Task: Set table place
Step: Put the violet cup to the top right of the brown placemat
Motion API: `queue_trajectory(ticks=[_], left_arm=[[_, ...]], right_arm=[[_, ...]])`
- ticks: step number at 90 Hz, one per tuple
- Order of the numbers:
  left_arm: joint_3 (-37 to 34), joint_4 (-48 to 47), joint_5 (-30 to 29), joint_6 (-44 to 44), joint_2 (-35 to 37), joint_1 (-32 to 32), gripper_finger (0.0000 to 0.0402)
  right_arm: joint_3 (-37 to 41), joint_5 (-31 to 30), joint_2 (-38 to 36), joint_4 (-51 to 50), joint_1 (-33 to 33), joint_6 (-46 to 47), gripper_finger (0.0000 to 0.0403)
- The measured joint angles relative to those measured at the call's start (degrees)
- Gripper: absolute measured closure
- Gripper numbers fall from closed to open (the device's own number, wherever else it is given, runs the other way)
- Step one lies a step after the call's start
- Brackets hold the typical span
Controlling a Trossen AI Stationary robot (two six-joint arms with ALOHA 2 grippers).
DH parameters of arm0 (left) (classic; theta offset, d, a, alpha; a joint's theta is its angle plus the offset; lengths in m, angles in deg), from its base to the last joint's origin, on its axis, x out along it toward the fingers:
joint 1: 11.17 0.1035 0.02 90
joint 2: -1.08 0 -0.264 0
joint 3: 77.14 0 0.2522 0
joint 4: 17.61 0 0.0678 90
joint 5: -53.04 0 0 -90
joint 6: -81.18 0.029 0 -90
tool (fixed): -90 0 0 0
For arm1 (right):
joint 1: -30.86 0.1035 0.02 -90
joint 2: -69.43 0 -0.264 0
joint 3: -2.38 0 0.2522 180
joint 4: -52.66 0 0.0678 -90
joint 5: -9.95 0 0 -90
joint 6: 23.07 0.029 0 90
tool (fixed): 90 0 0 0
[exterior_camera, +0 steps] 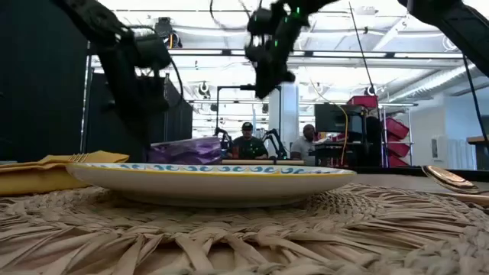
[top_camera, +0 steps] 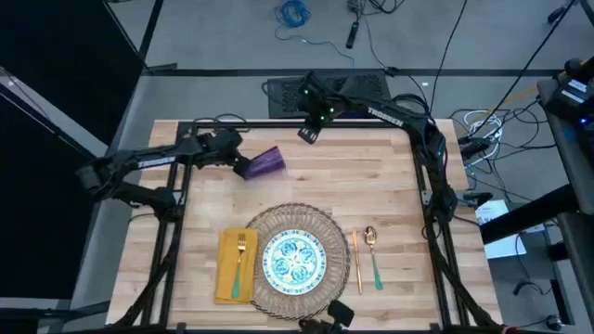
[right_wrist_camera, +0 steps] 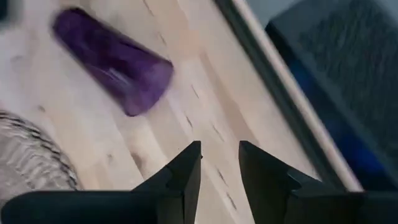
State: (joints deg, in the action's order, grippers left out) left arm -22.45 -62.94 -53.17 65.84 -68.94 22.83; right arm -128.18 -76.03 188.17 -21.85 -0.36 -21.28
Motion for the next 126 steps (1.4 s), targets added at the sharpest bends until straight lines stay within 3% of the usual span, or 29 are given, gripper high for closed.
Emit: queue_trajectory(ticks=[7, 19, 30, 38, 50, 59, 89, 126], left_arm=[[-0.2, -1.2, 0.0, 0.6, 4.2, 0.0, 0.0401], [-1.1, -1.8, 0.9, 0.8, 10.0, 0.0, 0.0401], [-3.5, -1.8, 1.9, 0.4, 13.2, 0.0, 0.0401], [-5.9, -1.9, 2.7, -0.7, 14.0, 0.0, 0.0401], [-8.5, 1.4, 6.9, -2.0, 13.9, 0.0, 0.0401], [-9.2, 2.4, 9.9, -2.4, 13.9, -0.2, 0.0401], [-9.2, 3.6, 10.1, -3.5, 13.9, -2.3, 0.0401], [-9.2, 1.1, 10.2, -5.6, 11.4, -6.6, 0.0401]], right_arm=[[8.8, 5.8, -1.7, 9.4, -1.0, 2.3, 0.0307], [25.2, 19.2, -7.9, 34.4, -1.3, 9.7, 0.0307], [40.8, 20.1, -12.2, 53.7, -1.1, 18.8, 0.0307], [50.4, 24.2, -12.0, 69.1, -1.0, 29.7, 0.0307], [57.5, 28.3, -10.5, 89.2, 1.2, 39.9, 0.029], [58.5, 27.3, -10.0, 89.3, 2.4, 41.0, 0.0256], [58.3, 22.5, -10.0, 85.5, 4.3, 42.0, 0.0131], [55.0, 21.6, -5.1, 86.7, 8.2, 43.0, 0.013]])
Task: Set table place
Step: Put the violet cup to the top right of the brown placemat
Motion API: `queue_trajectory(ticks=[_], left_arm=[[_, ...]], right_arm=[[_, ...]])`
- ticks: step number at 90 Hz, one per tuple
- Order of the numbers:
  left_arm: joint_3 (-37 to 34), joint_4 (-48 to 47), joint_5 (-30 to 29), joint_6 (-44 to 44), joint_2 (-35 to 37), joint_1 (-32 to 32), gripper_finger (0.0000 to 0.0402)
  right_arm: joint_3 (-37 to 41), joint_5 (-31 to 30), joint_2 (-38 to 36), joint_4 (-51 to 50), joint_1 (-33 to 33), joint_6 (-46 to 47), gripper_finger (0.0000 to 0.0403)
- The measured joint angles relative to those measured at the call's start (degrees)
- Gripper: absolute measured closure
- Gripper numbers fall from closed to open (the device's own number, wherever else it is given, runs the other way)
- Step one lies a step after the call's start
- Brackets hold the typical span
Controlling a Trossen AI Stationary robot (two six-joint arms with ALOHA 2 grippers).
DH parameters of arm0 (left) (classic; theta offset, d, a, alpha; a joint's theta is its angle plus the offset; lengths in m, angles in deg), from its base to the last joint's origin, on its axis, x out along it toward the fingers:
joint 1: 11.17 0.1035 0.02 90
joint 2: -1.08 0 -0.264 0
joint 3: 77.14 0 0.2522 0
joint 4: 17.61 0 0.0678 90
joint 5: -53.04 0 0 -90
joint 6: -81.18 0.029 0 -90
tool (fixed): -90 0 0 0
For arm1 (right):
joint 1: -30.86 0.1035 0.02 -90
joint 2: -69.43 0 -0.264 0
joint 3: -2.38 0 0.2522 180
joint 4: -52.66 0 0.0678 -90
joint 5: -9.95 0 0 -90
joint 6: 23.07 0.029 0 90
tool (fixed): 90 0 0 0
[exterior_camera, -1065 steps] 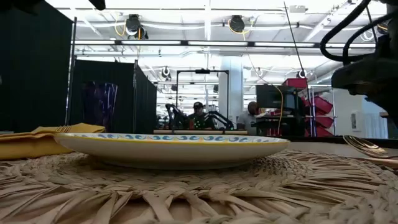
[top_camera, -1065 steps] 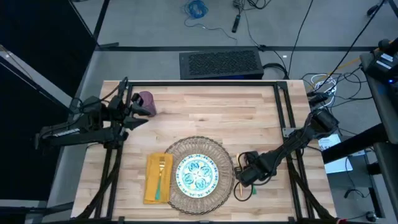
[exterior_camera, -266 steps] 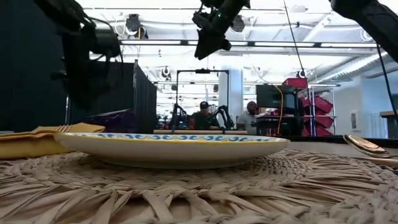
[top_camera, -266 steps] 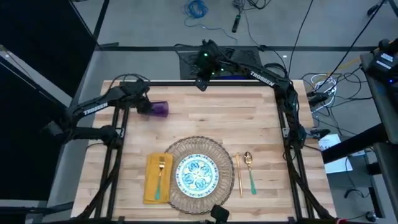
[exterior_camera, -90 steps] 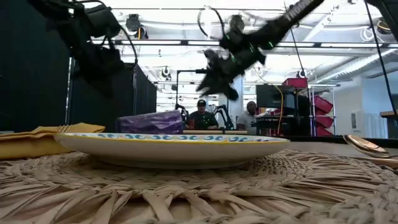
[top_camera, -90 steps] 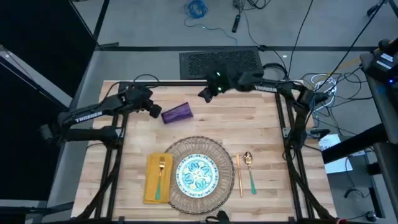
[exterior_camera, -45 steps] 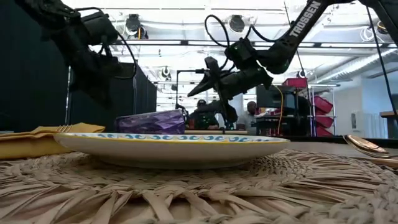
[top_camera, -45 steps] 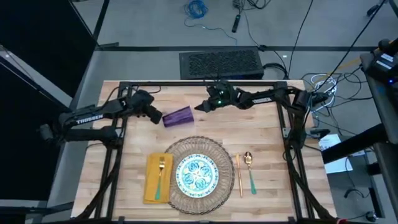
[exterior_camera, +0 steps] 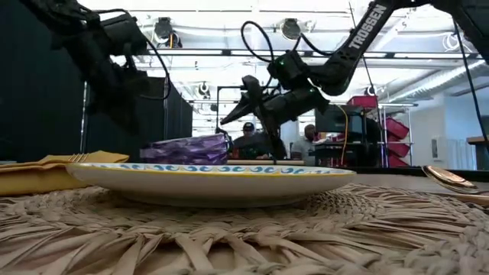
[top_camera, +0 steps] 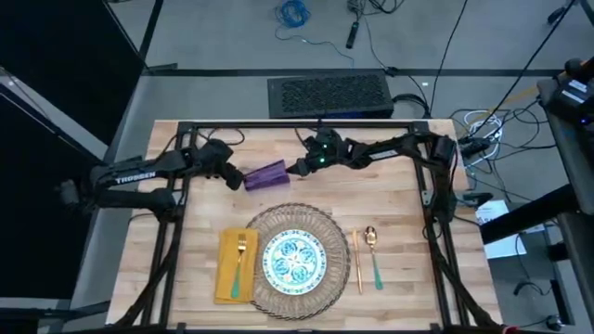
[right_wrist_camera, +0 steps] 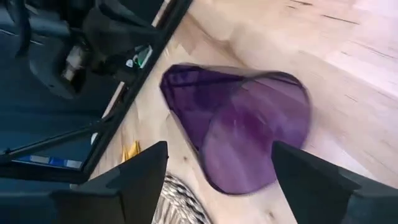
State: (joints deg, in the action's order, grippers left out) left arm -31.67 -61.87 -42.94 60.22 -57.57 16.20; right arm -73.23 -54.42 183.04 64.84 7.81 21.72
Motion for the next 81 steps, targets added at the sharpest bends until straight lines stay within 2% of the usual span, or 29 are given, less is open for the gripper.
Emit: queue_trajectory(ticks=[18, 49, 54, 58, 70, 74, 81], left_arm=[[0.0, 0.4, -0.1, -1.2, -3.5, -2.5, 0.0401], [0.0, 7.0, 0.2, -1.3, -11.3, -5.2, 0.0401], [0.0, 7.2, 0.3, -1.3, -12.3, -5.5, 0.0401], [0.0, 7.3, 0.4, -1.3, -12.9, -5.8, 0.0401], [0.0, 7.9, 0.2, -1.0, -12.9, -5.7, 0.0401], [0.0, 8.5, 0.0, -0.8, -12.5, -5.7, 0.0401], [0.0, 8.2, -0.5, 0.0, -10.7, -5.8, 0.0401]], right_arm=[[-5.4, 0.1, 2.7, -0.2, 1.4, -0.3, 0.0131], [-13.6, 1.4, 10.2, -3.0, 4.2, 0.3, 0.014], [-14.8, 1.3, 10.9, -4.5, 4.6, -1.1, 0.0165], [-15.9, 1.1, 11.1, -7.3, 4.9, -2.5, 0.02], [-19.0, 0.3, 10.8, -14.9, 5.2, -8.0, 0.0363], [-20.0, -0.6, 10.3, -16.4, 5.3, -9.4, 0.0383], [-22.3, 0.7, 10.3, -20.2, 5.1, -11.4, 0.0394]])
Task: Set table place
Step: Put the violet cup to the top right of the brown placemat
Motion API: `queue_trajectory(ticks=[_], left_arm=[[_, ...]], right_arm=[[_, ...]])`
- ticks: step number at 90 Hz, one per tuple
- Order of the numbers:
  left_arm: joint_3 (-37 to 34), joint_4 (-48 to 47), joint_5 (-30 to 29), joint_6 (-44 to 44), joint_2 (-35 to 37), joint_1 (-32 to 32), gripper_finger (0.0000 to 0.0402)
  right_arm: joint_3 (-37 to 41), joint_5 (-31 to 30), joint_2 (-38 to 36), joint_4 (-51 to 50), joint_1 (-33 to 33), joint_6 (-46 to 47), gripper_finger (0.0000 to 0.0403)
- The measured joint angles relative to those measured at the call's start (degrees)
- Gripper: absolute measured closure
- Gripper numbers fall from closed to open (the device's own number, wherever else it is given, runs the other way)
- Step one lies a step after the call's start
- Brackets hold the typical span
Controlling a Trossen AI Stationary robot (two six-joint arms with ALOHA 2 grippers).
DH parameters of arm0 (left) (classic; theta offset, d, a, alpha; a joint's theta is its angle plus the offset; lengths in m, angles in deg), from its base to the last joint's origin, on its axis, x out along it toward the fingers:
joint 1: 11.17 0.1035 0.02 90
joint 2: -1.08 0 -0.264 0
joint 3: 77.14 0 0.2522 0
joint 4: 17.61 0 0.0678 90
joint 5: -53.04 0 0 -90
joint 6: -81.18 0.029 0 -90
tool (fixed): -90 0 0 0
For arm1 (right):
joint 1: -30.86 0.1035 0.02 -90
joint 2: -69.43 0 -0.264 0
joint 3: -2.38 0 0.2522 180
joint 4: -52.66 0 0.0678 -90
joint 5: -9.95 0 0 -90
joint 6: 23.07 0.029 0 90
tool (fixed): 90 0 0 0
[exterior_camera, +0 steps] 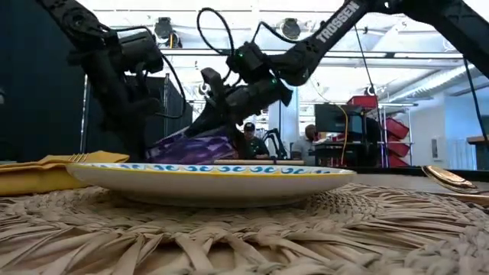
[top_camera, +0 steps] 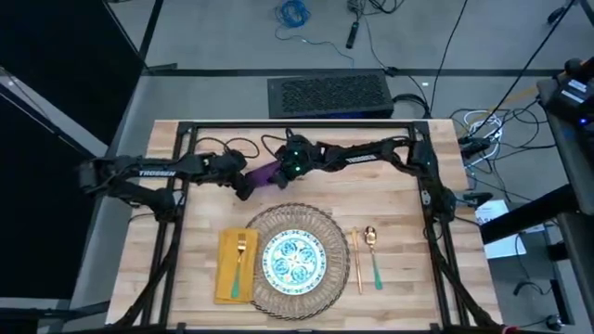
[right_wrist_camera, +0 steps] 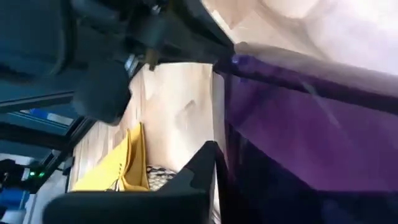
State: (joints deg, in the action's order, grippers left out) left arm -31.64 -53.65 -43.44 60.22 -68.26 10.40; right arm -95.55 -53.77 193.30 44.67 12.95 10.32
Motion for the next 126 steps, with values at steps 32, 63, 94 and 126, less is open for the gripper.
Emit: queue_trajectory(ticks=[32, 63, 94, 126], left_arm=[[0.6, -3.6, -4.3, 0.4, 12.6, 0.2, 0.0401], [0.5, -3.5, -5.1, 2.3, 14.0, 0.2, 0.0401], [0.5, -3.4, -4.5, 3.7, 14.0, 0.2, 0.0401], [0.5, 1.6, -0.6, 1.8, 14.0, 0.0, 0.0401]], right_arm=[[-24.2, -7.7, 0.0, -53.0, -0.4, -19.5, 0.0402], [-37.3, -19.7, -6.7, -94.5, 2.5, -22.8, 0.0401], [-14.8, -27.4, -20.8, -92.0, 13.3, -12.9, 0.0402], [14.3, -24.7, -36.4, -68.1, 15.4, -2.5, 0.0402]])
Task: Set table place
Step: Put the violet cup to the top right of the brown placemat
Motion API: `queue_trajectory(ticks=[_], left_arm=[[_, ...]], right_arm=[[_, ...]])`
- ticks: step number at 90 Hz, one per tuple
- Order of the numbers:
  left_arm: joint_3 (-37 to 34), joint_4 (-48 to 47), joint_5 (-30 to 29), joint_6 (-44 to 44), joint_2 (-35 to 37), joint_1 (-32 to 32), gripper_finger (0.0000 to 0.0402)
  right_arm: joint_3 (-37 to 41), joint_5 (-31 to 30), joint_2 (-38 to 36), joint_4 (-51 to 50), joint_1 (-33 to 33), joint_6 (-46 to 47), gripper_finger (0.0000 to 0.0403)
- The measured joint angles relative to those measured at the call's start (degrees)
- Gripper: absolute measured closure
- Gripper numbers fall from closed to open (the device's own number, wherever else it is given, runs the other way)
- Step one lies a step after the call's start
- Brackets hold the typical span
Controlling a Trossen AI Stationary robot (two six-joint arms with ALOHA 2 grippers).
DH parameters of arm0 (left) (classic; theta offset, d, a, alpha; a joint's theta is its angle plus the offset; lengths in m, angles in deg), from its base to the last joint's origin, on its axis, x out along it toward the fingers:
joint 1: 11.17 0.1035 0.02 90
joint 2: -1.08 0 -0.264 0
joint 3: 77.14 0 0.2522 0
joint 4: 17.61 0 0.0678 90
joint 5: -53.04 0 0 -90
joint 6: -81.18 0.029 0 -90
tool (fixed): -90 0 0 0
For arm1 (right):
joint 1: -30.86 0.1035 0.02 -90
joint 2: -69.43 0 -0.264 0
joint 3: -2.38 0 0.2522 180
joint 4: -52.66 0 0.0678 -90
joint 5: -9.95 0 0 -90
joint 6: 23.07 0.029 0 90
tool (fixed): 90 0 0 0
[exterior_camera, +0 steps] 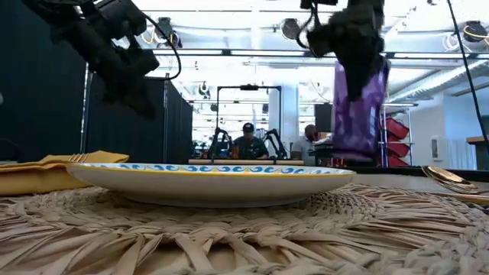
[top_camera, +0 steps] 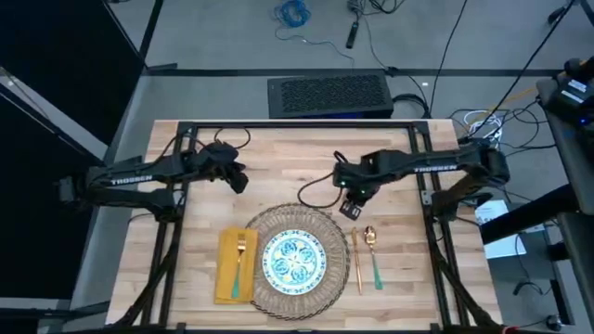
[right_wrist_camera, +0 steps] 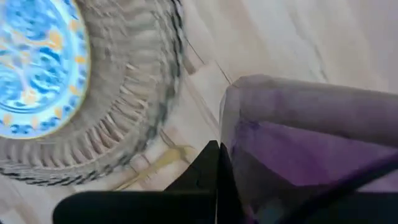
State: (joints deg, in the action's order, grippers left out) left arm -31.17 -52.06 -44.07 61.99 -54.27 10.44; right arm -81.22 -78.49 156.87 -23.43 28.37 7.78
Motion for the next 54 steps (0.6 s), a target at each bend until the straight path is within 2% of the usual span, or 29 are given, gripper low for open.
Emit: queue_trajectory(ticks=[25, 54], left_arm=[[0.0, 1.8, 0.3, -1.5, 0.0, 0.0, 0.0401], [0.0, 3.3, 0.5, -2.5, 0.0, 0.0, 0.0401]], right_arm=[[2.9, 0.3, 1.2, 3.6, 3.5, 1.3, 0.0402], [2.9, 2.2, 1.9, 2.8, 2.0, 2.0, 0.0403]])
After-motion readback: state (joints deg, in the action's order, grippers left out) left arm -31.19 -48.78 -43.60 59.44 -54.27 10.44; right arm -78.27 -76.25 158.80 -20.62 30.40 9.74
